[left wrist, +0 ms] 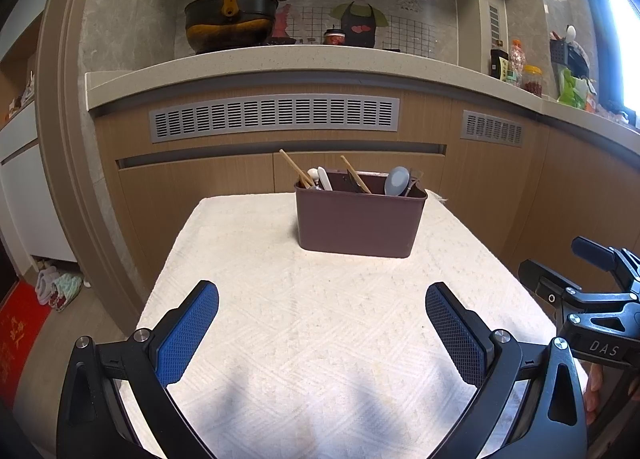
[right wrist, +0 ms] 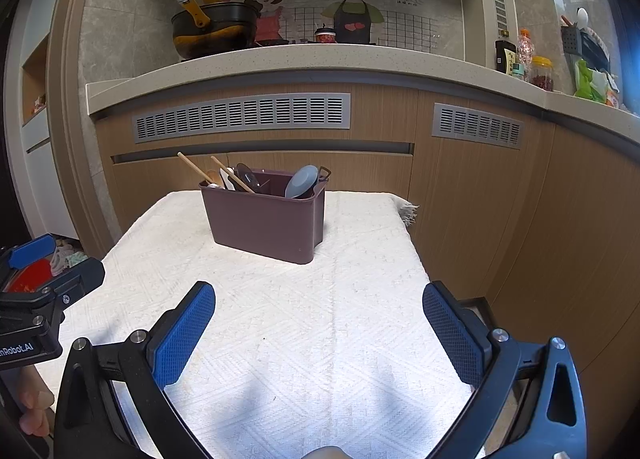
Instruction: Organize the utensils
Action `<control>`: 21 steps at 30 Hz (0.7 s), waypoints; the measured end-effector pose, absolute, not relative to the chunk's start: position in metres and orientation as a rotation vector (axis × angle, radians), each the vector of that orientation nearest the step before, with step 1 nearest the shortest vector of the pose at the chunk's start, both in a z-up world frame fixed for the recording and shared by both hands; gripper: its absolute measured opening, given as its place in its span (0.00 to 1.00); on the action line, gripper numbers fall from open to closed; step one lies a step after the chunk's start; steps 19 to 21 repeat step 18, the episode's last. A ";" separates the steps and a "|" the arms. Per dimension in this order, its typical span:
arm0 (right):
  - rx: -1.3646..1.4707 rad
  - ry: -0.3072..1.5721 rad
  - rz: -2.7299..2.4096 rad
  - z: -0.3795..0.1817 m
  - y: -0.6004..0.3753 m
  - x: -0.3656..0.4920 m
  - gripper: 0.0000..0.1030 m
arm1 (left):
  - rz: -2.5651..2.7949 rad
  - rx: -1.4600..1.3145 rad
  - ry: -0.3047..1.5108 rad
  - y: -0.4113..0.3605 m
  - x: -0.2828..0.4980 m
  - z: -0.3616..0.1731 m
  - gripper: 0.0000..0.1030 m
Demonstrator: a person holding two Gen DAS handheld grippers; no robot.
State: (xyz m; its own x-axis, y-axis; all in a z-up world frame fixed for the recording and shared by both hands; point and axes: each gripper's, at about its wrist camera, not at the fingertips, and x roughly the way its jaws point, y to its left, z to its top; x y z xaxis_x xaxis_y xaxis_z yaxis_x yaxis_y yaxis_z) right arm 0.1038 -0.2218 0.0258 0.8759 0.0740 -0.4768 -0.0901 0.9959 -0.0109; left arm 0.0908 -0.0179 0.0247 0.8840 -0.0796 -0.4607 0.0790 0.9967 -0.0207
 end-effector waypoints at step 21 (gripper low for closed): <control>-0.032 0.486 0.076 0.028 -0.222 0.102 1.00 | -0.076 -0.002 0.471 -0.015 0.091 0.020 1.00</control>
